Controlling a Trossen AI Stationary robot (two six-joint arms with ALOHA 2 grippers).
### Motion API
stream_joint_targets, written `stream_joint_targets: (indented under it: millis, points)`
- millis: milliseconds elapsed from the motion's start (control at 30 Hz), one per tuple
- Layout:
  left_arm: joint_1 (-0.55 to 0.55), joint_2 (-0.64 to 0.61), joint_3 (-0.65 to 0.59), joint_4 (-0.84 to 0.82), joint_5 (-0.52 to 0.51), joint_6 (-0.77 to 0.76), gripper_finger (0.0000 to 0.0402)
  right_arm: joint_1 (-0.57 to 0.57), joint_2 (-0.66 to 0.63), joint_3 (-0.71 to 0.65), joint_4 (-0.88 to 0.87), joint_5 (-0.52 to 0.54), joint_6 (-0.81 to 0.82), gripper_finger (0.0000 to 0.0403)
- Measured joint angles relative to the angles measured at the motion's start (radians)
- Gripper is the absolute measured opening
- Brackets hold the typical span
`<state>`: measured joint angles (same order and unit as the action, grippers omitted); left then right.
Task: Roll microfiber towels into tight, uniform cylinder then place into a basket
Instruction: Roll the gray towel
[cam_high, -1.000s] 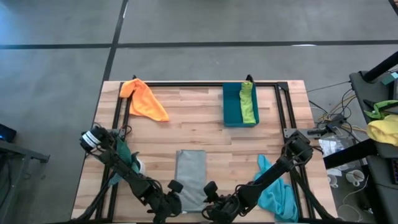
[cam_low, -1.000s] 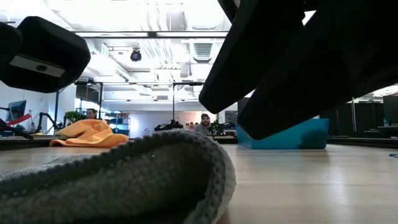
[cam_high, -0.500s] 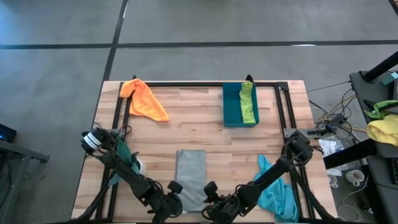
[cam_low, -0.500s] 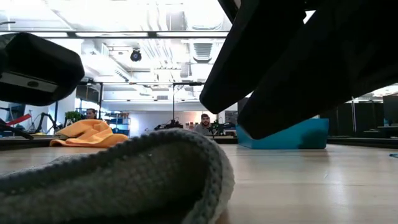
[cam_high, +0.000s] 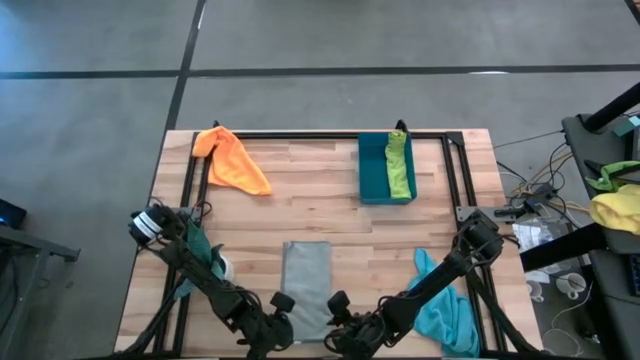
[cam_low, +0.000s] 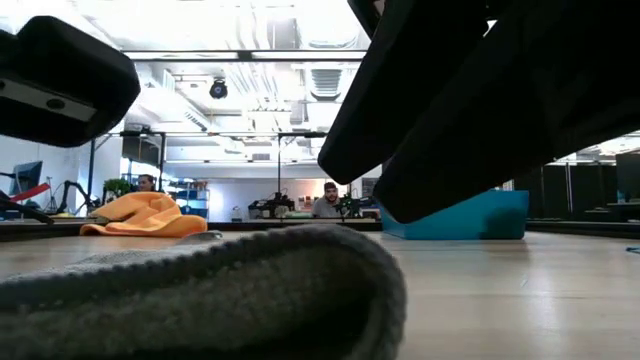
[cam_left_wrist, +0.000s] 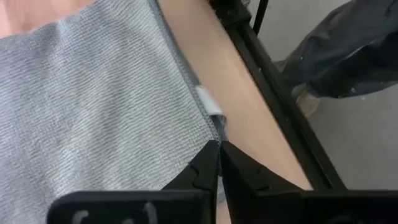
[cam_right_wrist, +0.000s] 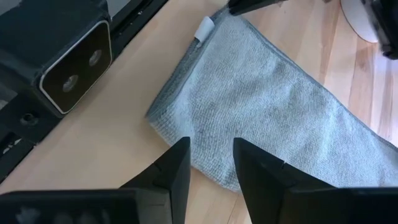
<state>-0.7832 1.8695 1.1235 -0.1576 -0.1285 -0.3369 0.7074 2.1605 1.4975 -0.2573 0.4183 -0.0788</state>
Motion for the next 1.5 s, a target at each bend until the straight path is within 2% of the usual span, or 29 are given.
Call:
stream_joint_targets:
  millis: [233, 533, 700, 833, 933, 1133, 1300, 1500]
  points:
    - [0.0, -0.026, 0.054, -0.154, -0.004, -0.049, 0.0, 0.0, 0.0, 0.0, 0.0, -0.003, 0.0, 0.0111]
    - [-0.024, -0.032, 0.06, -0.182, 0.066, -0.177, 0.0, -0.005, 0.0, 0.0, 0.0, -0.01, 0.01, 0.0108]
    - [-0.03, -0.032, 0.046, -0.191, 0.073, -0.184, 0.0, -0.031, 0.0, -0.002, 0.002, -0.058, 0.016, 0.0107]
    - [-0.03, -0.033, 0.041, -0.211, 0.117, -0.209, 0.0, -0.063, 0.0, -0.003, 0.002, -0.061, 0.01, 0.0106]
    - [-0.03, -0.04, 0.059, -0.276, 0.132, -0.21, 0.0, -0.095, 0.0, -0.003, 0.003, -0.063, -0.006, 0.0104]
    - [-0.03, -0.071, 0.064, -0.32, 0.134, -0.216, 0.0, -0.158, 0.0, -0.003, 0.006, -0.144, -0.008, 0.0102]
    - [-0.029, -0.105, 0.066, -0.402, 0.127, -0.323, 0.0, -0.193, 0.001, -0.004, 0.009, -0.218, 0.012, 0.0102]
    - [-0.049, -0.062, 0.03, -0.369, 0.124, -0.366, 0.0, -0.232, 0.003, -0.035, 0.029, -0.254, 0.06, 0.01]
